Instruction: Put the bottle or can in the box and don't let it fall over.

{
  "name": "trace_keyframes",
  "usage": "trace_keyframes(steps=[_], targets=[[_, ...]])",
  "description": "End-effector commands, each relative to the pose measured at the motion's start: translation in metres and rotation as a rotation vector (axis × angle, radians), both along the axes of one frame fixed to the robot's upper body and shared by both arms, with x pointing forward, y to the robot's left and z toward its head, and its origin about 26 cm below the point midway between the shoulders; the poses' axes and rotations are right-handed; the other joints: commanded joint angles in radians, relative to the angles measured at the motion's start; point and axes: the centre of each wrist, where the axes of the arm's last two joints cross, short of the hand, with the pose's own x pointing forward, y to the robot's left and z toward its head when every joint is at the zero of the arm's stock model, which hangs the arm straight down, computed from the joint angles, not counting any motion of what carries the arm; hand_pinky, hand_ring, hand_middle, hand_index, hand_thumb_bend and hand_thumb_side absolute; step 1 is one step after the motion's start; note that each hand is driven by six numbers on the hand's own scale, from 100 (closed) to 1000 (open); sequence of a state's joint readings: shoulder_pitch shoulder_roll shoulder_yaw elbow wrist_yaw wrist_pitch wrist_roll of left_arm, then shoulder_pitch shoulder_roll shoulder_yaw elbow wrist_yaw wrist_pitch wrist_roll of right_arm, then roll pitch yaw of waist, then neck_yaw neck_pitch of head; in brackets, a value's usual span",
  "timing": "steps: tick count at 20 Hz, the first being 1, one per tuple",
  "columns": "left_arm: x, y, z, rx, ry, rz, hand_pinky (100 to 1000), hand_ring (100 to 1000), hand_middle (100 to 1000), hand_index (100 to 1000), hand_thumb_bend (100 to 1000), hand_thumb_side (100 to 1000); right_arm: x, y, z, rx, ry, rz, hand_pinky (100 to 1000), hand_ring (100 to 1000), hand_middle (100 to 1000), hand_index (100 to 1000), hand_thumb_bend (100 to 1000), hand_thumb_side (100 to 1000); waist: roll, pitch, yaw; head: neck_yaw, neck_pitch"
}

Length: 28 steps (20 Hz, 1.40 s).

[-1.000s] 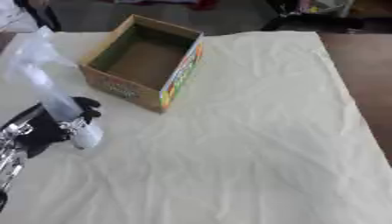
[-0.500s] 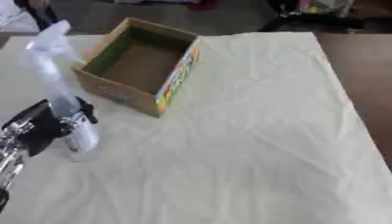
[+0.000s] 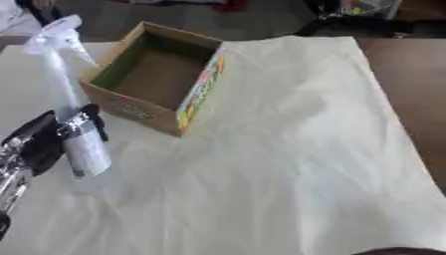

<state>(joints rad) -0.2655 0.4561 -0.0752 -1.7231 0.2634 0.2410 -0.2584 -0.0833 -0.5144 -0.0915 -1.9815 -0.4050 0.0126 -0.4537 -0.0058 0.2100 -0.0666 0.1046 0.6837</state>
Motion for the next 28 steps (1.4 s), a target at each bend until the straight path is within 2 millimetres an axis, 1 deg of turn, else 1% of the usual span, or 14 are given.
trace_keyframes(steps=[1, 5, 6, 8, 13, 18, 24, 28], targets=[[0.000, 0.002, 0.019, 0.010, -0.085, 0.004, 1000, 519, 330, 106, 100, 656, -0.002, -0.002, 0.010, -0.019, -0.027, 0.002, 956, 1000, 958, 753, 100, 523, 0.000, -0.015, 0.000, -0.002, -0.009], [-0.001, 0.002, 0.020, 0.009, -0.102, 0.009, 1000, 519, 330, 106, 100, 656, -0.002, -0.002, 0.010, -0.018, -0.026, 0.003, 956, 1000, 958, 753, 100, 523, 0.000, -0.015, 0.000, -0.002, -0.009], [0.000, 0.003, 0.022, 0.011, -0.113, 0.011, 1000, 532, 341, 112, 100, 672, -0.002, -0.002, 0.009, -0.018, -0.026, 0.003, 959, 1000, 957, 752, 100, 523, 0.000, -0.016, 0.000, -0.003, -0.009], [0.000, 0.004, 0.035, 0.030, -0.174, 0.027, 1000, 539, 344, 114, 100, 672, -0.002, -0.002, 0.009, -0.018, -0.025, 0.001, 960, 1000, 957, 753, 100, 524, 0.001, -0.018, 0.001, -0.004, -0.009], [-0.001, 0.002, 0.057, 0.068, -0.283, 0.063, 1000, 558, 361, 123, 100, 672, -0.002, -0.003, 0.009, -0.019, -0.025, -0.002, 962, 1000, 957, 753, 100, 524, 0.003, -0.020, 0.001, -0.009, -0.007], [0.000, -0.001, 0.088, 0.099, -0.425, 0.086, 1000, 565, 365, 126, 100, 672, -0.002, -0.003, 0.009, -0.020, -0.024, -0.001, 963, 1000, 956, 753, 100, 524, 0.007, -0.023, 0.001, -0.017, -0.005], [0.015, -0.008, 0.123, 0.110, -0.554, 0.128, 1000, 559, 357, 125, 100, 672, -0.002, -0.002, 0.010, -0.021, -0.021, 0.004, 962, 1000, 956, 753, 100, 524, 0.010, -0.027, -0.007, -0.049, -0.011], [0.031, -0.009, 0.141, 0.133, -0.602, 0.161, 1000, 556, 351, 125, 100, 672, -0.001, -0.001, 0.011, -0.022, -0.022, 0.018, 963, 1000, 956, 753, 100, 525, 0.014, -0.027, -0.022, -0.046, -0.019]])
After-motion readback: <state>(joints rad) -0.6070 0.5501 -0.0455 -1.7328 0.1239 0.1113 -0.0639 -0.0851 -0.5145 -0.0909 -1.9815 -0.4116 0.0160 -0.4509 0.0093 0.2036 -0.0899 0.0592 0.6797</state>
